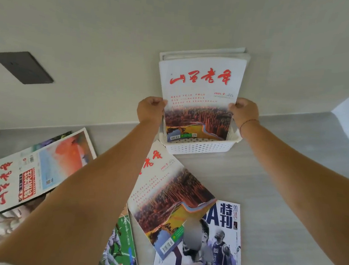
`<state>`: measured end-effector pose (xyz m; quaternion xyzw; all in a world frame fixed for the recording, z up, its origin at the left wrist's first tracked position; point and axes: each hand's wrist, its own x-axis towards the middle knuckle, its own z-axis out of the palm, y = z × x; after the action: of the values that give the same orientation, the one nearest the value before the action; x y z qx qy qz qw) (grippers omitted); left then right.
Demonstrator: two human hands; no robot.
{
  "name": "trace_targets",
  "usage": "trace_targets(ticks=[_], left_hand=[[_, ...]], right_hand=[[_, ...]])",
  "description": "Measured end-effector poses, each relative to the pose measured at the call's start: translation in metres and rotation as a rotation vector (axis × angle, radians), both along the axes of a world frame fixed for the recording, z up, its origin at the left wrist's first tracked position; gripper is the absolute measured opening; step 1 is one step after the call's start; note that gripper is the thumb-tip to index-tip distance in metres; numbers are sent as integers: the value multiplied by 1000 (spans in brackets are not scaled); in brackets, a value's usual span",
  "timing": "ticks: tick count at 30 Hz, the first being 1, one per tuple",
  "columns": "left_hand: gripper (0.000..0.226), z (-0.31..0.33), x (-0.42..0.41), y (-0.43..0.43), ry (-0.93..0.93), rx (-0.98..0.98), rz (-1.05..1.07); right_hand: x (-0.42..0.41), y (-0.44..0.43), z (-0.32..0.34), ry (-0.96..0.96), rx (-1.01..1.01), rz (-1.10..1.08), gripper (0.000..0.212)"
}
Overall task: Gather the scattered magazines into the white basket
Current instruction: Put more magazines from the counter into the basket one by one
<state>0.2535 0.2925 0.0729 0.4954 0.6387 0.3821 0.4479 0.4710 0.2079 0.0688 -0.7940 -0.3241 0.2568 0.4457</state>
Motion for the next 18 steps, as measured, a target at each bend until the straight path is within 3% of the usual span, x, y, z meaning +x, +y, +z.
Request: trace_targets(ticks=[5, 12, 18], left_hand=[[26, 0, 4, 8, 44, -5, -14], [25, -3, 4, 8, 81, -3, -81], [30, -8, -11, -10, 156, -24, -51]], right_hand=[[4, 11, -3, -19, 22, -46, 24], [-1, 13, -5, -49, 5, 35, 30], [-5, 0, -8, -97, -18, 31, 22]])
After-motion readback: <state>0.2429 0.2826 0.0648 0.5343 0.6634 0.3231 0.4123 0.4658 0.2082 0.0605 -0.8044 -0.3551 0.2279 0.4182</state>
